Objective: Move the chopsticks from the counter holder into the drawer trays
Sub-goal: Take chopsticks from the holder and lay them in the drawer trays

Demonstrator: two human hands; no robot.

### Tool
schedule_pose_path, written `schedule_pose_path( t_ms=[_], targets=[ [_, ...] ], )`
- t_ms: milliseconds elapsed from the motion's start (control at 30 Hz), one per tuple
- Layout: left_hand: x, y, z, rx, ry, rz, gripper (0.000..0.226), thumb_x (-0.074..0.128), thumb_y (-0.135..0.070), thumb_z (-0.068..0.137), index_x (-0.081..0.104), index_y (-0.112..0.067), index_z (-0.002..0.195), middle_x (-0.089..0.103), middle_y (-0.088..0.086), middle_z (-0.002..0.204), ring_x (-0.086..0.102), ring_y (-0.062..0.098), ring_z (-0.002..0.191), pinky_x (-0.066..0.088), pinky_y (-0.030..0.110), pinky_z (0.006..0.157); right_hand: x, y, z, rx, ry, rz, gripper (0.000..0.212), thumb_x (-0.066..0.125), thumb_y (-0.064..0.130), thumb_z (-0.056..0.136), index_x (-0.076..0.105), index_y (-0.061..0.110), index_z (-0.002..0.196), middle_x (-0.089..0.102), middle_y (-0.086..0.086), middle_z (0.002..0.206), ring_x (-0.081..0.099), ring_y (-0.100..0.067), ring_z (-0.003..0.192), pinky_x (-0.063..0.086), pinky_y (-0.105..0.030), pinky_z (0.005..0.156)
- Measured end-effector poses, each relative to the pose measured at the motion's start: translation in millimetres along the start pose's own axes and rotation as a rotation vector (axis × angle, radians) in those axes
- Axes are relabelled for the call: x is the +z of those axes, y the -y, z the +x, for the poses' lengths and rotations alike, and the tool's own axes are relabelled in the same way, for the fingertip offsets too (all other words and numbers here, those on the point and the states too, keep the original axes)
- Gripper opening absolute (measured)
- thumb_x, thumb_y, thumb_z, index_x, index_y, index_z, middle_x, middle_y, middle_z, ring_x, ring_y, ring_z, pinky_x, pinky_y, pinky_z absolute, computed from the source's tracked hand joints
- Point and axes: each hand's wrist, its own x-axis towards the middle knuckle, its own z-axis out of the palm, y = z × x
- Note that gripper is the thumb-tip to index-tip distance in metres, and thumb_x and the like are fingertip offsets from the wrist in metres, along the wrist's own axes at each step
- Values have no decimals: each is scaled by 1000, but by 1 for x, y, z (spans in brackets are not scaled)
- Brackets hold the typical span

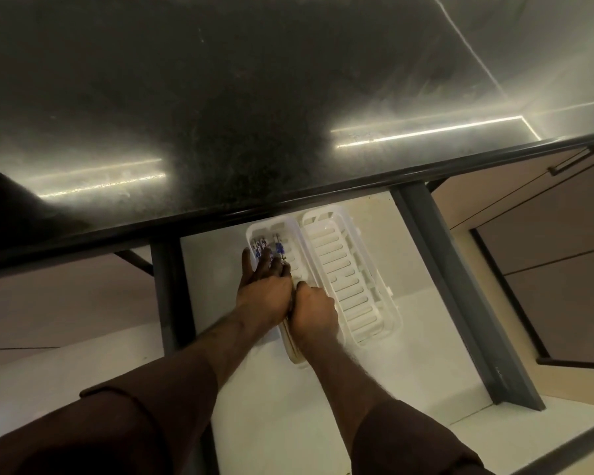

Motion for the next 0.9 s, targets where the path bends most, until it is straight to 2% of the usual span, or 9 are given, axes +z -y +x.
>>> schedule_pose_path(
  t_ms=[133, 267, 400, 533, 700, 767, 833, 900],
  targets=[
    [4, 0, 1, 10, -8, 4, 66, 35, -45, 99, 7, -21, 153, 0, 5, 163, -14, 30, 148, -20, 59, 108, 1, 2, -1, -30, -6, -30, 24, 47, 12, 96, 58, 14, 118, 66, -7, 110, 66, -26, 96, 51, -36, 79],
    [4, -1, 1, -6, 23, 96, 70, 32, -49, 98, 3, -17, 153, -2, 8, 163, -15, 31, 148, -20, 60, 108, 1, 4, -3, -32, -24, -47, 26, 51, 14, 95, 58, 17, 120, 67, -7, 109, 66, -25, 95, 54, -37, 81],
    [-2, -1, -2, -14, 31, 102, 67, 32, -46, 99, 8, -16, 153, 1, 10, 163, -13, 30, 148, -20, 57, 109, -4, 6, -8, -22, -4, -36, 27, 52, 14, 96, 59, 17, 122, 67, -8, 112, 66, -25, 97, 54, -36, 82],
    [-11, -1, -15, -14, -106, 15, 59, 37, -38, 100, 21, -16, 152, 17, 9, 161, -3, 30, 150, -18, 57, 112, -17, 7, -22, -39, -34, -46, 28, 55, 12, 93, 56, 14, 121, 66, -10, 111, 66, -28, 96, 52, -36, 79],
    [-40, 1, -41, 10, -286, -128, 55, 48, -38, 95, 36, -20, 146, 36, 4, 155, 16, 28, 148, -9, 57, 115, -53, 14, -46, -30, -130, 1, 28, 50, 15, 95, 56, 16, 122, 67, -9, 111, 66, -29, 95, 53, -38, 78],
    [-54, 4, -62, 25, -372, -263, 54, 50, -40, 94, 38, -23, 144, 37, 2, 154, 21, 27, 146, -4, 55, 116, -75, 18, -62, -27, -183, 40, 28, 52, 28, 97, 56, 20, 123, 67, -6, 115, 66, -26, 98, 52, -37, 83],
    [-68, 8, -86, 33, -438, -353, 53, 48, -44, 95, 37, -26, 144, 36, 0, 154, 24, 25, 145, -1, 53, 117, -99, 25, -81, -31, -223, 70, 36, 53, 40, 96, 55, 22, 127, 65, -3, 122, 65, -24, 105, 50, -38, 93],
    [-82, 14, -112, 27, -516, -408, 49, 44, -40, 98, 37, -27, 145, 37, -2, 153, 26, 22, 144, 1, 51, 117, -124, 31, -104, -57, -265, 81, 41, 54, 40, 95, 54, 21, 131, 64, -4, 127, 63, -23, 110, 47, -38, 99]
  ],
)
